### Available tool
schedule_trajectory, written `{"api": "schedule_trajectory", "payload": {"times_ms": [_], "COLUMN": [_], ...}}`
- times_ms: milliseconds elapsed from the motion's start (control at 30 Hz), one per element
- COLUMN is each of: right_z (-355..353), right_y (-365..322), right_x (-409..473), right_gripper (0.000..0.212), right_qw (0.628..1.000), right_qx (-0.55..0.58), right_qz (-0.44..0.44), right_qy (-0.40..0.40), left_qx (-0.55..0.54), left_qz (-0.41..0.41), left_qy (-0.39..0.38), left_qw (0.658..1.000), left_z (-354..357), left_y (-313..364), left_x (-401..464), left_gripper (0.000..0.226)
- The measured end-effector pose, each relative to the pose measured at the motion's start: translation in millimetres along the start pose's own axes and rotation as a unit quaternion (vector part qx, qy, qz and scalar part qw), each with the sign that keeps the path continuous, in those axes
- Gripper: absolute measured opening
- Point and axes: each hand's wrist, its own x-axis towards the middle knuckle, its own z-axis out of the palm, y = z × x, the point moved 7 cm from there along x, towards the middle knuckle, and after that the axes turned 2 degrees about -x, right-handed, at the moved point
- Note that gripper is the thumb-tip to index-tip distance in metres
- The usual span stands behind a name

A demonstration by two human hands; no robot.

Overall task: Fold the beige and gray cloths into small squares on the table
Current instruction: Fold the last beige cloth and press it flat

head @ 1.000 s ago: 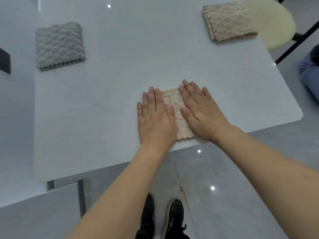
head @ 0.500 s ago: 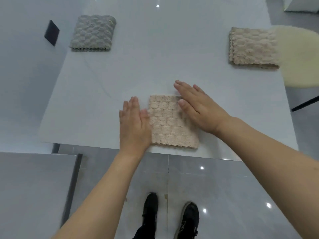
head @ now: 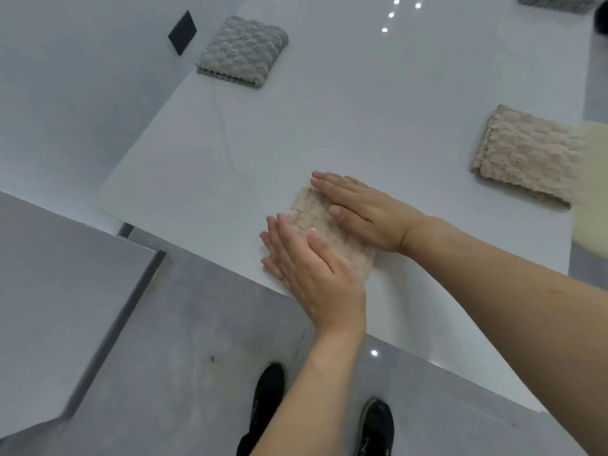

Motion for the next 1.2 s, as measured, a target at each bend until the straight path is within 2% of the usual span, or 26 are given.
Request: {"api": "schedule_trajectory", "payload": {"times_ms": [100,200,300,433,700,867,967,1067,1200], "right_z": [7,9,9,8,12,5,-14,-55,-117], "right_y": [6,10,9,10,15,34,43,48,100], "right_x": [0,-3,-3,-2,-2,-9,-25,-55,-102], "right_gripper": [0.058,0.058,0.057,0.055,0.056,0.058,0.057,0.054,0.051], "right_qw": [0.998,0.992,0.989,0.988,0.986,0.985,0.995,1.0,0.976], "right_qx": [-0.042,-0.115,-0.137,-0.144,-0.158,-0.167,-0.084,0.021,0.114], "right_qz": [-0.031,-0.05,-0.049,-0.056,-0.054,-0.021,-0.004,-0.009,0.076], "right_qy": [-0.043,-0.022,-0.01,-0.003,-0.006,-0.029,-0.057,0.019,0.167], "left_qx": [0.085,0.191,0.261,0.303,0.371,0.416,0.455,0.427,0.292], "left_qz": [-0.01,0.002,-0.003,0.009,0.025,-0.031,-0.041,0.017,0.101], "left_qy": [0.034,0.029,0.025,0.039,0.004,-0.035,-0.041,-0.027,-0.097], "left_qw": [0.996,0.981,0.965,0.952,0.928,0.908,0.888,0.904,0.946], "left_z": [8,19,24,26,23,12,9,22,77], "left_y": [-10,-13,-17,-16,-21,-25,-9,27,79], "left_x": [1,-2,-1,0,-1,-12,-10,-10,-12], "left_gripper": [0.058,0.061,0.06,0.06,0.067,0.068,0.065,0.062,0.058]}}
